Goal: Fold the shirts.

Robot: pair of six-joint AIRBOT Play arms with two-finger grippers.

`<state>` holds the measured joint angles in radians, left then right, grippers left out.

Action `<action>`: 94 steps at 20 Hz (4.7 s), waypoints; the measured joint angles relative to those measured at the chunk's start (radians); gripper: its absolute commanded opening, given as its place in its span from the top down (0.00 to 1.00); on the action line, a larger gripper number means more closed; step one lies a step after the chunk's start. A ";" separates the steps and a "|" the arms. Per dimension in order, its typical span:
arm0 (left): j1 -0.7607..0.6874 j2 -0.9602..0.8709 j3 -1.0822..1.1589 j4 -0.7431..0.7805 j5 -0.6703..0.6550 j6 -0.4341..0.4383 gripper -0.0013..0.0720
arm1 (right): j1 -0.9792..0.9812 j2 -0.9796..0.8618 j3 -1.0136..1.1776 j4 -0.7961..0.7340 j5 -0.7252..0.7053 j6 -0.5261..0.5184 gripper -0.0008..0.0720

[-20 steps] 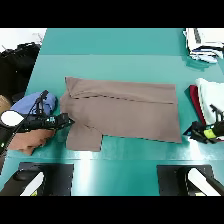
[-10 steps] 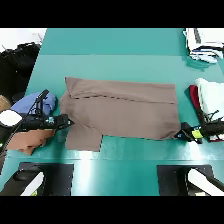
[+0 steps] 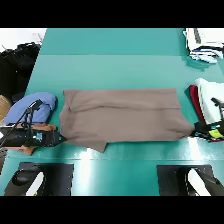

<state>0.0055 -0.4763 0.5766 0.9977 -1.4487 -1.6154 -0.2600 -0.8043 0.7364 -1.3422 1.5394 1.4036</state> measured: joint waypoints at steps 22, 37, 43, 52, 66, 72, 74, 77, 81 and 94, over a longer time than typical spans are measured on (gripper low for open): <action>0.001 -0.856 0.459 -0.009 0.499 0.233 0.24 | 0.095 -0.721 0.603 0.268 -0.180 -0.043 0.40; -0.108 -0.856 0.514 -0.222 0.500 0.257 0.95 | -0.064 -0.871 0.481 0.420 -0.148 -0.230 0.49; -0.324 -0.948 0.552 -0.239 0.638 0.195 0.95 | 0.010 -0.879 0.492 0.417 -0.157 -0.283 0.97; -0.553 -1.250 0.786 -0.240 0.631 0.158 0.95 | 0.078 -0.645 0.679 0.705 -0.054 -0.281 0.97; -0.566 -1.304 0.820 -0.280 0.668 0.147 0.95 | 0.473 -0.556 0.885 0.798 -0.099 -0.210 0.97; -0.383 -1.079 0.820 -0.124 0.615 0.148 0.95 | 0.662 -0.565 0.890 0.801 -0.192 -0.209 0.97; -0.287 -0.974 0.820 -0.060 0.585 0.148 0.95 | 0.760 -0.592 0.890 0.801 -0.240 -0.212 0.96; -0.135 -0.818 0.820 0.032 0.552 0.148 0.95 | 0.935 -0.670 0.890 0.803 -0.348 -0.240 0.46; 0.011 -0.689 0.820 0.090 0.503 0.149 0.95 | 1.112 -0.798 0.890 0.803 -0.452 -0.280 0.21; 0.093 -0.632 0.820 0.119 0.369 0.174 0.95 | 0.714 -0.727 0.563 0.473 -0.418 -0.126 0.02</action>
<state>0.0990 -1.1080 1.3968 1.1172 -1.0794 -1.4414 0.4538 -1.5314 1.2991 -0.8692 1.1210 1.2781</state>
